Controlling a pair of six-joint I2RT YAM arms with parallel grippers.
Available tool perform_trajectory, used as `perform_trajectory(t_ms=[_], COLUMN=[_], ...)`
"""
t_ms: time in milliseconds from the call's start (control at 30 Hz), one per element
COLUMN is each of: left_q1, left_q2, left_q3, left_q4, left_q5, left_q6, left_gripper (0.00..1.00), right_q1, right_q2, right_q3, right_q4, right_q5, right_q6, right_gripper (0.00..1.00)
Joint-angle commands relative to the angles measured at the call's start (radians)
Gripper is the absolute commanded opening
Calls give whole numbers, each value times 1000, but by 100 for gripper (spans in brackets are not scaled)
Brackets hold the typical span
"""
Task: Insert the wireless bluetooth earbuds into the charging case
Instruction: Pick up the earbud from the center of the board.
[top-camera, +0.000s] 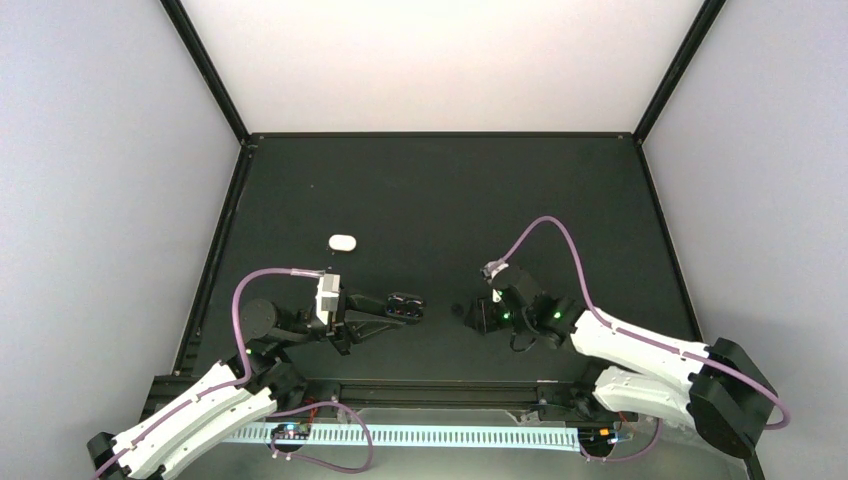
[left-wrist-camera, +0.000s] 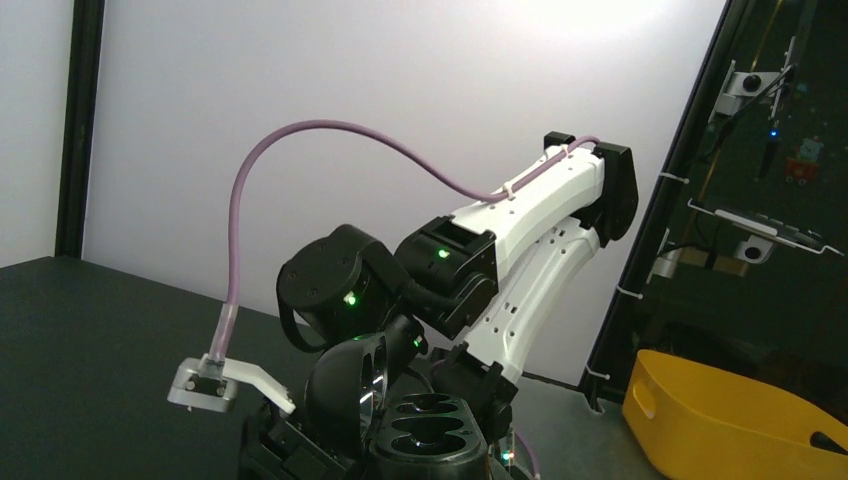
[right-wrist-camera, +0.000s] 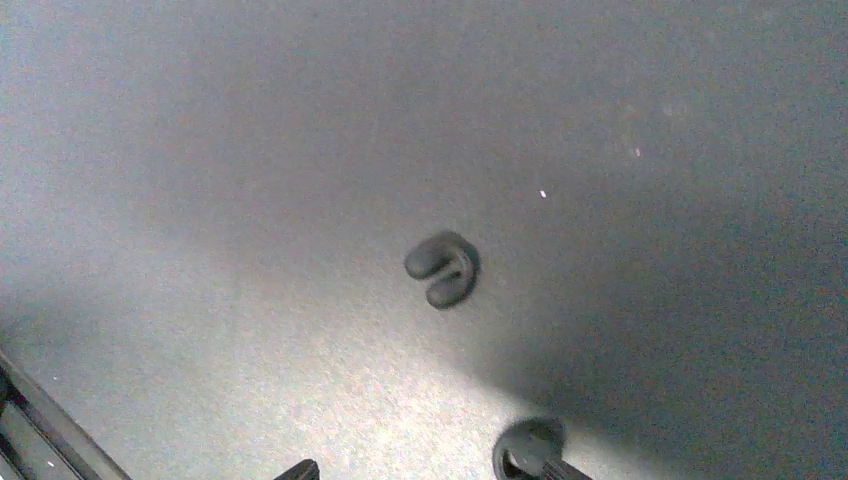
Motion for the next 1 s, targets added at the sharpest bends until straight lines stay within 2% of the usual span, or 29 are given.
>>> perform_trajectory(t_ms=[0, 400, 967], left_q1=[-8, -7, -7], left_q2=[-6, -6, -3], left_q3=[3, 6, 4], left_q4=[-4, -20, -25], left_q5=[-13, -16, -19], left_q6=[10, 16, 20], left_gripper=[2, 2, 1], right_q1=[10, 38, 38], right_q2=[21, 157, 214], right_q3=[58, 98, 62], right_q4=[-33, 4, 4], right_q5=[28, 4, 35], right_q6=[-37, -52, -54], right_gripper=[57, 42, 38])
